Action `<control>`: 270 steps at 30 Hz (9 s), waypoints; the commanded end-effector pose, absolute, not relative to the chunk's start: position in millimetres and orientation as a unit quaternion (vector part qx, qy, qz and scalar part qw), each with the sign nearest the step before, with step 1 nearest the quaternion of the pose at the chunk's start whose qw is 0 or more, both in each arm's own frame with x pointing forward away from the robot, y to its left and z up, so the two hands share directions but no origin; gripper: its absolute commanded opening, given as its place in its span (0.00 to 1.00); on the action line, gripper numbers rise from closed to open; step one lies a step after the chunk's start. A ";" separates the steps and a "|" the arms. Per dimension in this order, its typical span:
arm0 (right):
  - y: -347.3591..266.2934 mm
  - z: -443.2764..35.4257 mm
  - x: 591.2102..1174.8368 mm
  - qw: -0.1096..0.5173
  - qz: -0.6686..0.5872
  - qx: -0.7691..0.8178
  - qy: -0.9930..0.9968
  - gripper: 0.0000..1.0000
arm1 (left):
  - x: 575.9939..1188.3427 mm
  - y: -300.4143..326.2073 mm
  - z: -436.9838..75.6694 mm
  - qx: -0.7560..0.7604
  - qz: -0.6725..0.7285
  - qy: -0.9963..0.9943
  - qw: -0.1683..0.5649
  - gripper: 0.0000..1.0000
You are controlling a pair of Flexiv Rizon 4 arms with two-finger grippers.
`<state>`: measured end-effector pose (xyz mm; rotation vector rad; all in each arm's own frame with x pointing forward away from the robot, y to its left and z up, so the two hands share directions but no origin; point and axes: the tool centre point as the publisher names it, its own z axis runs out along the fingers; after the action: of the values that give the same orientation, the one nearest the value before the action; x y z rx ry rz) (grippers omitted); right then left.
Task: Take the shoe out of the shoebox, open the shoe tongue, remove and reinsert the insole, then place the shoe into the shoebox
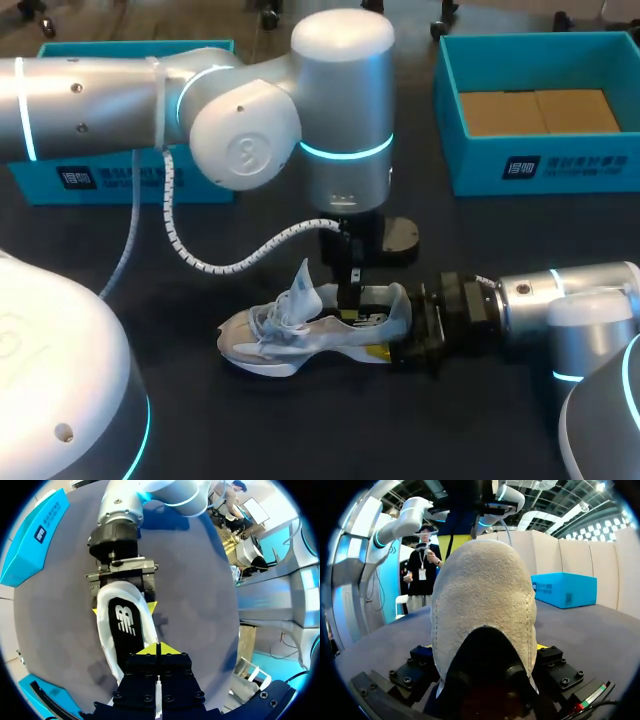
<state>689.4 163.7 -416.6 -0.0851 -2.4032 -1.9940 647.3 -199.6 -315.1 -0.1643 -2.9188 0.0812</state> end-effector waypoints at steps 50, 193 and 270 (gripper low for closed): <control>164.9 -416.1 689.7 0.010 -0.637 -0.027 -0.770 0.00 | 662.5 -176.5 -377.5 -0.020 -0.022 -0.986 0.164 0.00; 164.9 -416.1 689.7 0.010 -0.637 -0.027 -0.770 0.00 | 655.7 -232.4 -300.4 0.082 0.204 -0.964 -0.148 0.37; 164.9 -416.1 689.7 0.010 -0.637 -0.027 -0.770 0.00 | 678.6 -234.5 -340.6 0.138 0.218 -0.900 -0.352 0.63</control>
<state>689.7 163.0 -417.0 -0.0848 -2.4022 -1.9939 678.3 -234.2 -337.5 0.5684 -3.7112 0.9006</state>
